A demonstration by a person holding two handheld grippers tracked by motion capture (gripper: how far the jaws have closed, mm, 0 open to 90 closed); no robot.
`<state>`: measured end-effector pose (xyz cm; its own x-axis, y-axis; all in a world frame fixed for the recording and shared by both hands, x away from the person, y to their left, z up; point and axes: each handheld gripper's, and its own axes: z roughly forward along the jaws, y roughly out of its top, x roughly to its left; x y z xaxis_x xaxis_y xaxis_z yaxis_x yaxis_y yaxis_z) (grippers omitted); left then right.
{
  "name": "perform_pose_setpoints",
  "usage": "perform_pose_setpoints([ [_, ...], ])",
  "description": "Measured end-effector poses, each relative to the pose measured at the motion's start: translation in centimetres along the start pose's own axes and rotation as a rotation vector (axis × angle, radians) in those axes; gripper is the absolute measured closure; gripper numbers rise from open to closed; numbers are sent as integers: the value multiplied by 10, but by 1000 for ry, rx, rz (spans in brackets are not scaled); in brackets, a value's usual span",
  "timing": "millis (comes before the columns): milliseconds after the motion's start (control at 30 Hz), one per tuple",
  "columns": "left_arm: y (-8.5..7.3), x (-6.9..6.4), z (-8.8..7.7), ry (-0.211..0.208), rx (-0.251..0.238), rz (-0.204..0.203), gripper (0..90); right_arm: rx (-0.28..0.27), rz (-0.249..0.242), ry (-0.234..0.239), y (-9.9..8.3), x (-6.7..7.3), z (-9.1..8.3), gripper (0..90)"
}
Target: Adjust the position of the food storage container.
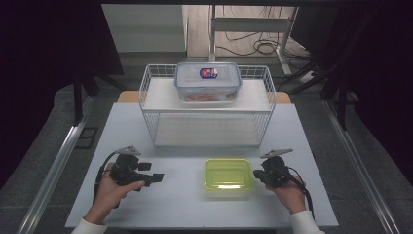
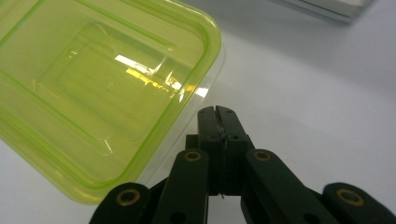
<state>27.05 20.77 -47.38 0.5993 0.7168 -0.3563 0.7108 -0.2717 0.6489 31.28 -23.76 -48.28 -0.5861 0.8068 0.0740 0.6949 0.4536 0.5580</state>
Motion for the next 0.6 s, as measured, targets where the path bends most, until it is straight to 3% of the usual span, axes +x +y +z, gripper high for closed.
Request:
perform_pose_setpoints([
  [600, 0, 0, 3, 0, 11, 0, 246, -36, -67, 65, 13, 41, 18, 886],
])
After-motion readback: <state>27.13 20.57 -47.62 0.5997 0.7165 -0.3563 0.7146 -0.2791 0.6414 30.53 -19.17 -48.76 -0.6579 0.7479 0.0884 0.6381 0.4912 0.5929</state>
